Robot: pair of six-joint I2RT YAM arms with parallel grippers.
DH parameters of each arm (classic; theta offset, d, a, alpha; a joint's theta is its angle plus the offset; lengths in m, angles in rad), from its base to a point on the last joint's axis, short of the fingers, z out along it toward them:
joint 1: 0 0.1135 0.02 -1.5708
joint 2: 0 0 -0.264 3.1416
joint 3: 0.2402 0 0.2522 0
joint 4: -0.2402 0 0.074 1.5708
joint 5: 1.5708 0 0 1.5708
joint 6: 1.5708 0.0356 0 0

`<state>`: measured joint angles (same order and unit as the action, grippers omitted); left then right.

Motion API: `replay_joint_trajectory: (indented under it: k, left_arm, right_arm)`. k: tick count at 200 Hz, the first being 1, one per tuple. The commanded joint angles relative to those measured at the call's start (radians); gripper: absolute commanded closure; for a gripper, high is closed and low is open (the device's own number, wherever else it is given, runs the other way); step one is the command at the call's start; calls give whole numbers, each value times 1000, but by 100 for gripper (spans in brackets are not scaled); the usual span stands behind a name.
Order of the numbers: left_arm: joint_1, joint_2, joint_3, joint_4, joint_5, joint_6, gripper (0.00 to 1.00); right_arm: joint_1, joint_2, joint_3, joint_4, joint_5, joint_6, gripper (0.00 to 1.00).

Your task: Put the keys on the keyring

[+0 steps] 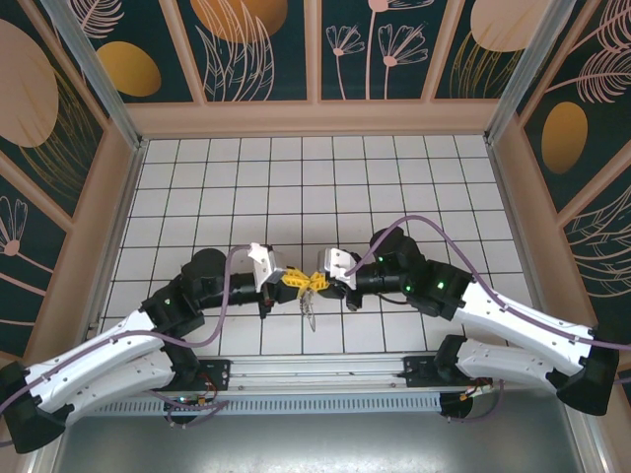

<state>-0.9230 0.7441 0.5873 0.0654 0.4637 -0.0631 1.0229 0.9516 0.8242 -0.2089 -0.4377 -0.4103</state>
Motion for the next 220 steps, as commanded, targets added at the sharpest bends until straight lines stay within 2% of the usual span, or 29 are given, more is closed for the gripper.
replay_joint_trajectory:
  k: [1,15,45,120,132,148,154,179,206,220]
  left_arm:
    - [-9,-49,-31,123,36,-38,100]
    - [-9,-79,-57,210,50,-58,100]
    - [-9,-101,-101,348,76,-84,100]
    - [-9,-79,-166,566,126,-138,100]
    - [-9,-71,-171,584,128,-144,100]
    - [-9,-65,-180,608,129,-152,100]
    - [-8,-60,-182,613,129,-153,100]
    - [-9,-54,-163,551,128,-145,100]
    - [-9,-66,-93,295,72,-84,100]
    - [-9,-65,-45,156,39,-51,90]
  right_arm:
    - [8,-28,26,100,-29,4,100]
    - [8,-40,7,116,-38,18,100]
    - [8,-49,-18,149,-96,40,88]
    - [8,-34,-33,160,-110,44,86]
    - [8,-34,-36,164,-113,42,89]
    - [8,-33,-38,164,-111,41,100]
    - [8,-33,-39,165,-107,38,100]
    - [7,-34,-29,148,-75,32,100]
    - [4,-51,-19,133,-35,30,100]
    - [2,-57,-8,119,-15,25,100]
